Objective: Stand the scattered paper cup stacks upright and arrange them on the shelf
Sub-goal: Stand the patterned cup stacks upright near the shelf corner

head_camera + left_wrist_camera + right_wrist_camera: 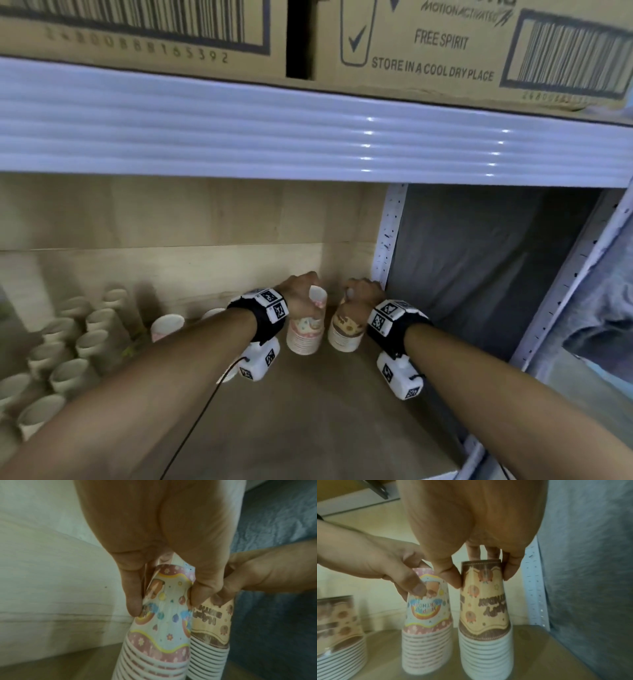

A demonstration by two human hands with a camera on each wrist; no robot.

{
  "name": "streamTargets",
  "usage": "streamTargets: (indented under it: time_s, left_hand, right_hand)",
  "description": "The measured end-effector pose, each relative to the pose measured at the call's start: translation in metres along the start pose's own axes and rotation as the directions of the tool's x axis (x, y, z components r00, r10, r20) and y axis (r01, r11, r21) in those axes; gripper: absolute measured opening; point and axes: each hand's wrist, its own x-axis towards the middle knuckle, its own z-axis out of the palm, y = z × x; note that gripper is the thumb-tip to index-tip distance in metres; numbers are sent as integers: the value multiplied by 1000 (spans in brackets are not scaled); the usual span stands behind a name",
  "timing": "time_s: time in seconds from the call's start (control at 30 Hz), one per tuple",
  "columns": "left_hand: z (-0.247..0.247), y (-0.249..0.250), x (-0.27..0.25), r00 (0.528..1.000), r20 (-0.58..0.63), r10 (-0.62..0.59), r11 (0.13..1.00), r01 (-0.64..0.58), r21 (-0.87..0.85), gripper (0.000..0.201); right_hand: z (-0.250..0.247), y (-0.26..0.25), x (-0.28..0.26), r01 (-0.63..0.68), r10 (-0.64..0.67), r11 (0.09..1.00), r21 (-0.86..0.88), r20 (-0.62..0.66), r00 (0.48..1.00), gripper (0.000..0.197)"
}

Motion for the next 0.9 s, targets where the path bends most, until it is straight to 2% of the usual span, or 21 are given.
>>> streamTargets:
  time_s: [0.13, 0.3, 0.47, 0.57, 0.7, 0.9]
  left_hand:
    - [5, -10, -17, 998, 19, -56, 998, 56, -16, 51]
    - [9, -19, -33, 996, 15, -83, 996, 83, 15, 50]
    - [7, -22, -38, 996, 2, -92, 995, 92, 34, 55]
    - [2, -18, -39, 994, 11, -112, 993, 111, 49, 66]
    - [-7, -11, -39, 991, 4, -136, 989, 135, 51, 64]
    - [-5, 1, -36, 985, -22, -172, 980, 173, 97, 49]
  right_hand:
    - [6, -16, -7, 64, -63, 998, -12, 55, 997, 37]
    - [18, -22, -12, 70, -72, 997, 17, 108, 992, 52]
    - [15, -26, -9, 88, -85, 995, -35, 91, 992, 32]
    - [5, -30, -7, 80, -76, 995, -58, 66, 995, 31]
    - [-1, -29, -8, 45, -43, 997, -58, 39, 998, 20]
    - [14, -23, -4, 30, -29, 999, -27, 62, 998, 44]
